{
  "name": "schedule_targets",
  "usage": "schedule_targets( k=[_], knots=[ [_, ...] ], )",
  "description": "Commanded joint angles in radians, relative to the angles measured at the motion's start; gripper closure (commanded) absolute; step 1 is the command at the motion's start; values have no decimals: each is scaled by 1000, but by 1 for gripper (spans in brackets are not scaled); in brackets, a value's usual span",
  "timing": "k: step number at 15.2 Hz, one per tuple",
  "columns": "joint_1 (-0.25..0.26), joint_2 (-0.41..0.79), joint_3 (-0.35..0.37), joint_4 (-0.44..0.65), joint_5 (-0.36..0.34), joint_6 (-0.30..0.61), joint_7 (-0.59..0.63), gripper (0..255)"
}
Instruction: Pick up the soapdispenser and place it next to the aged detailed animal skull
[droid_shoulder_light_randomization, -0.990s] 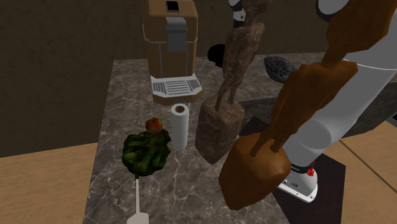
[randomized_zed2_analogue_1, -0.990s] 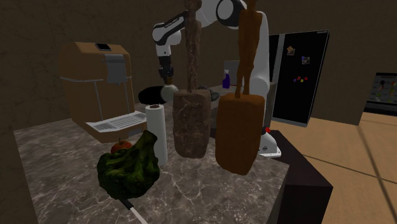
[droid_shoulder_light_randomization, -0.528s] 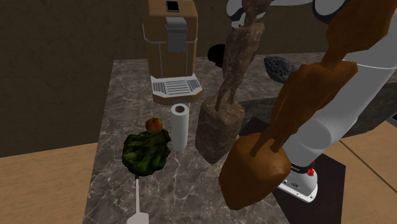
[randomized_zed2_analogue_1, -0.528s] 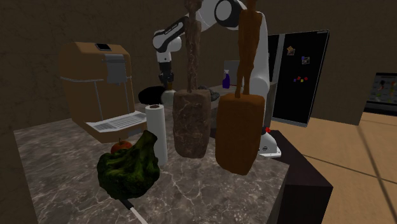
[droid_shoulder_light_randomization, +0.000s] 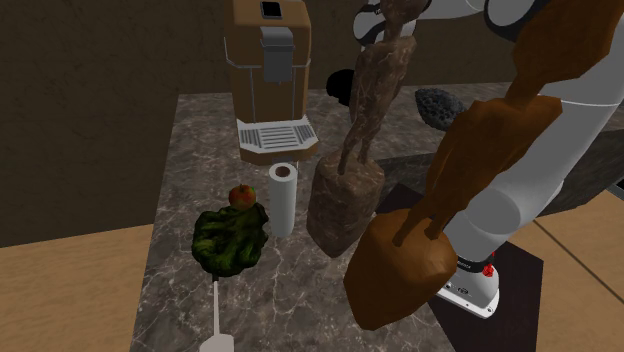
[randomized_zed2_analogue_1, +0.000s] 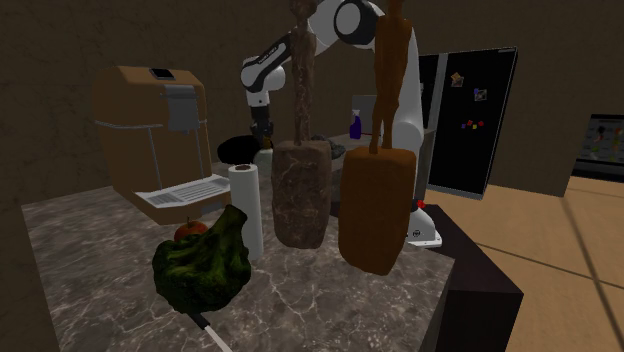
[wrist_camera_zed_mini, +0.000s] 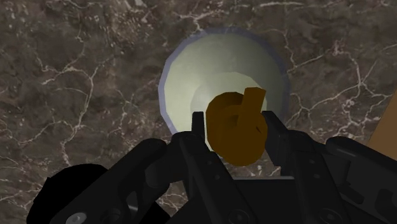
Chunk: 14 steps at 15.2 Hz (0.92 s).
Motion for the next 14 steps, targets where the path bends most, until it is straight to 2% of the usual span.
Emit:
schedule_targets(
  k=[1, 5, 6, 11, 14],
  knots=[
    [0, 1, 0, -1, 0, 3, 1, 255],
    [0, 1, 0, -1, 0, 3, 1, 255],
    [0, 1, 0, -1, 0, 3, 0, 0],
    [0, 1, 0, -2, 0, 3, 0, 0],
    [4, -25, 1, 69, -6, -93, 5, 0]
  ],
)
